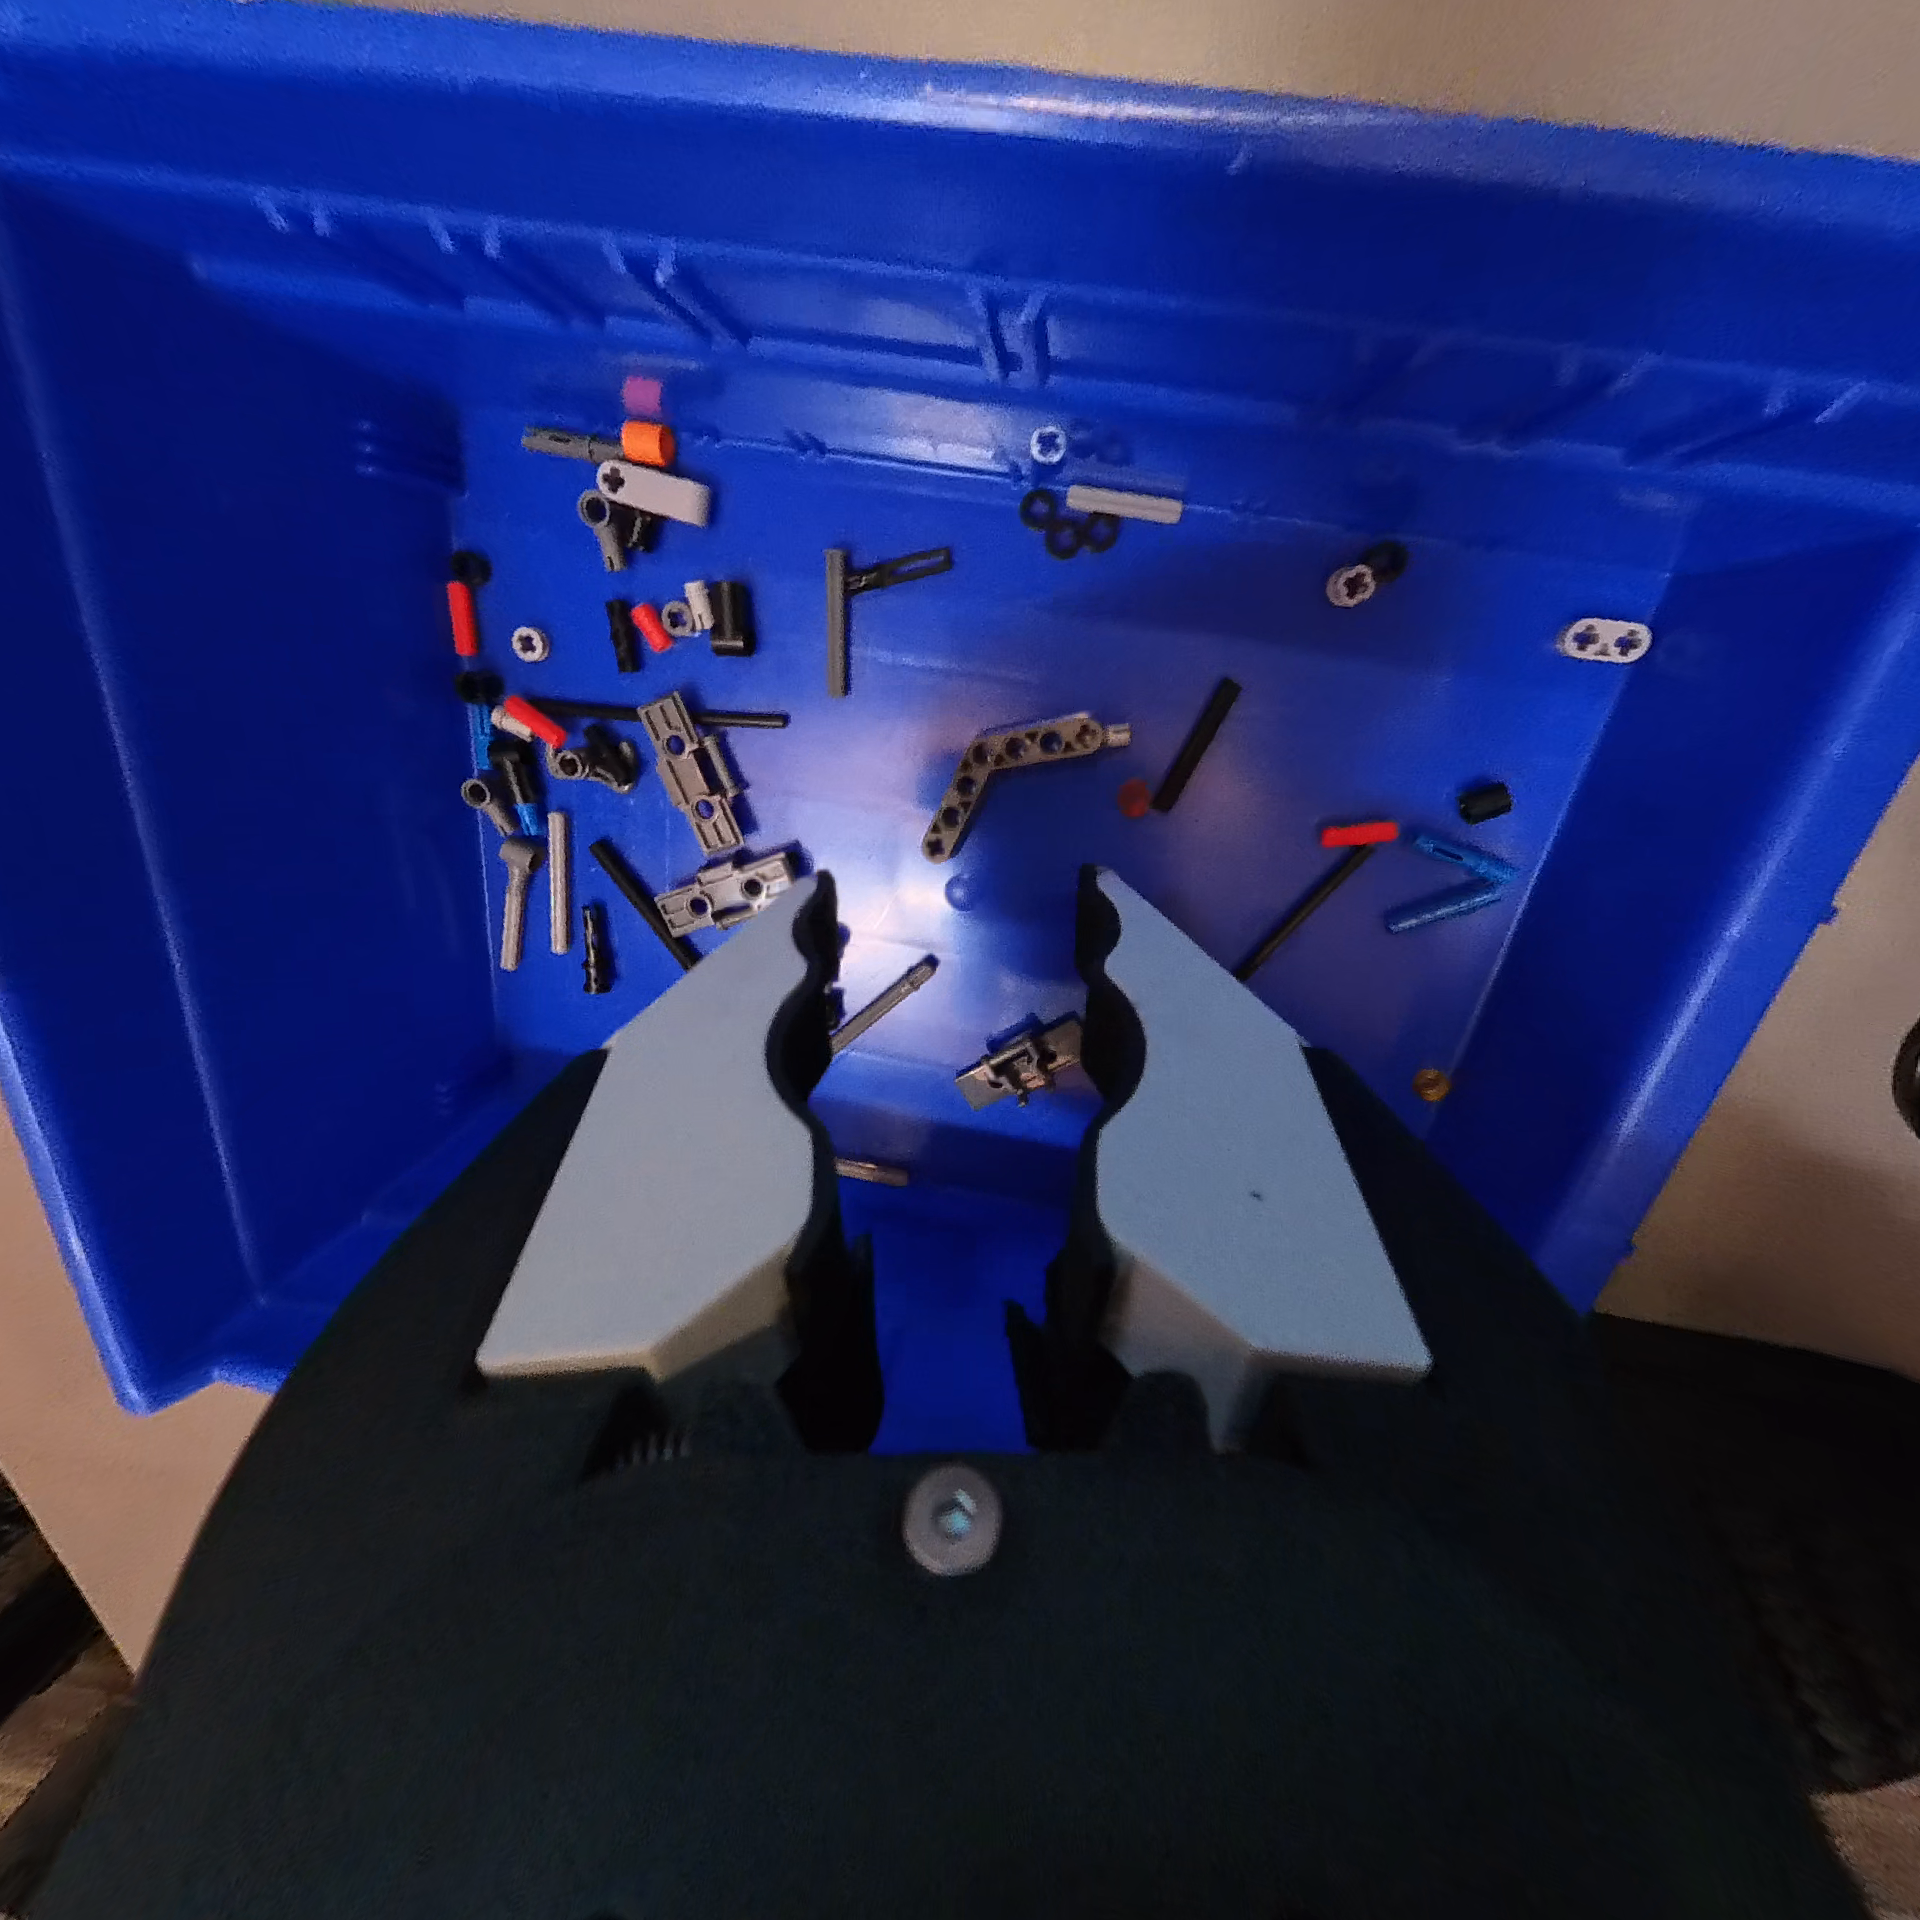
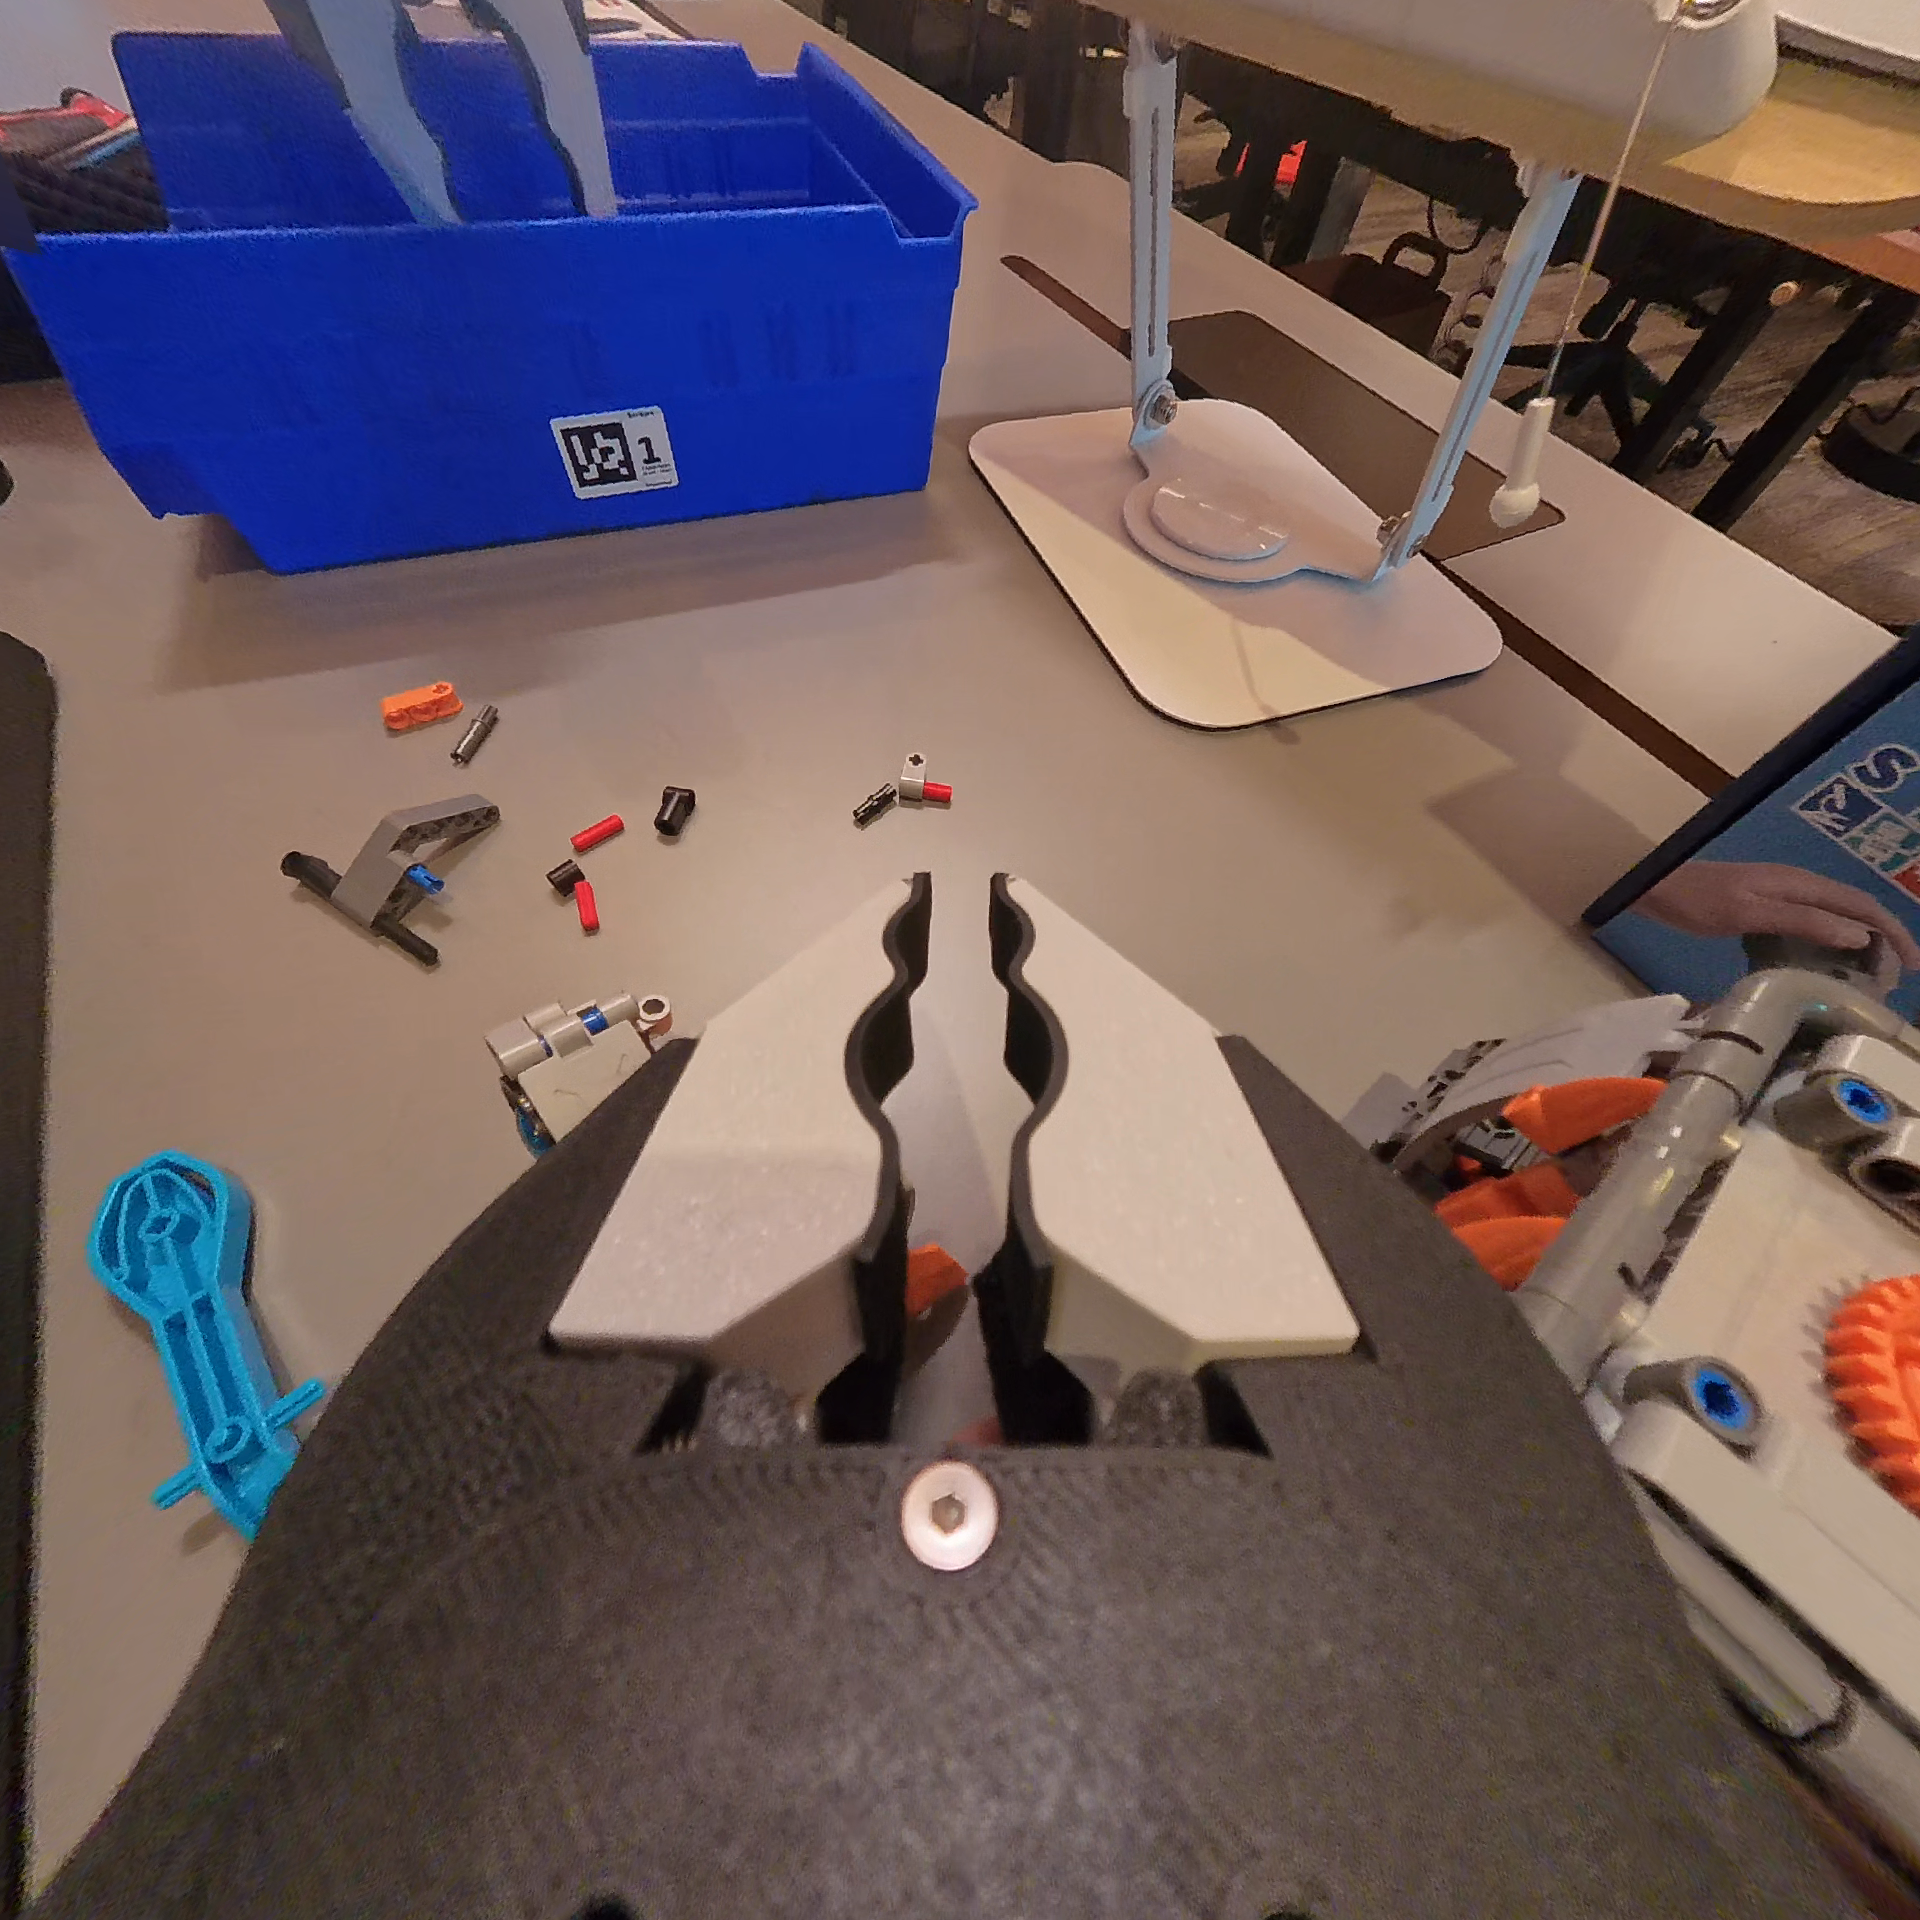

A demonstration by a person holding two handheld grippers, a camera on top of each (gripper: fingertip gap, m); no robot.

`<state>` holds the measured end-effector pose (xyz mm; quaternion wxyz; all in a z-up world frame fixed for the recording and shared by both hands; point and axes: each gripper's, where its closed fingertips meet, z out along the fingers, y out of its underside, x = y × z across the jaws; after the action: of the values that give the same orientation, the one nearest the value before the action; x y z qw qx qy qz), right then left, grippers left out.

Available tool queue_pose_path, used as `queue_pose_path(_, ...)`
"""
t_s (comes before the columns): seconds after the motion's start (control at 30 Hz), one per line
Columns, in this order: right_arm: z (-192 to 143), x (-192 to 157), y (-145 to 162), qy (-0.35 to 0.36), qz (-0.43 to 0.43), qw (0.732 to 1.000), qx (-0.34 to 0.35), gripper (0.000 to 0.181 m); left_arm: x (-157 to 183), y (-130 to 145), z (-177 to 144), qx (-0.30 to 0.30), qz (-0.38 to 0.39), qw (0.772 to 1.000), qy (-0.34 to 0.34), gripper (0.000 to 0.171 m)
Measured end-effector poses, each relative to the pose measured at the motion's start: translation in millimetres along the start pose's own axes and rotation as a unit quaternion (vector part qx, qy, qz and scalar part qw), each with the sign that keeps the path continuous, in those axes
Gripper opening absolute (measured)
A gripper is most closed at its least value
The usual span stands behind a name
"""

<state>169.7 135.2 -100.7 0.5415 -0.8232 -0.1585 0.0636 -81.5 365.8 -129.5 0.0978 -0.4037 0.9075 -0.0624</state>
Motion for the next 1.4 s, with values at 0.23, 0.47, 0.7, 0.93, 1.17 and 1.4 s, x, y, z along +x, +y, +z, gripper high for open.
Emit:
queue_pose_path(0.23, 2.2, 0.5, 1.0, 0.004, -0.001, 1.000, -0.004, 0.008, 26.5, 21.9, 10.4, -0.058, 0.015, 0.996, 0.067, 0.043)
queue_pose_path(0.47, 1.7, -1.3, 0.4, -0.002, -0.003, 1.000, -0.003, 0.009, 62.1, 67.5, 3.7, -0.150, 0.018, 0.980, 0.129, 0.045)
queue_pose_path(0.7, -0.6, -3.8, -3.2, -0.005, -0.008, 1.000, 0.003, 0.008, 68.5, 73.5, 14.3, -0.166, 0.031, 0.979, 0.113, 0.030)
queue_pose_path(0.93, -1.5, -4.2, -3.6, -0.004, -0.010, 1.000, 0.003, 0.009, 67.0, 65.9, 18.9, -0.141, 0.031, 0.984, 0.107, 0.027)
queue_pose_path(1.17, -2.9, -4.7, -4.6, -0.003, -0.014, 1.000, 0.003, 0.008, 61.1, 63.1, 22.3, -0.128, 0.031, 0.987, 0.095, 0.007)
queue_pose_path(1.4, -4.5, -7.5, -6.9, -0.005, -0.020, 1.000, 0.005, 0.009, 63.3, 61.2, 22.1, -0.123, 0.037, 0.988, 0.081, 0.006)
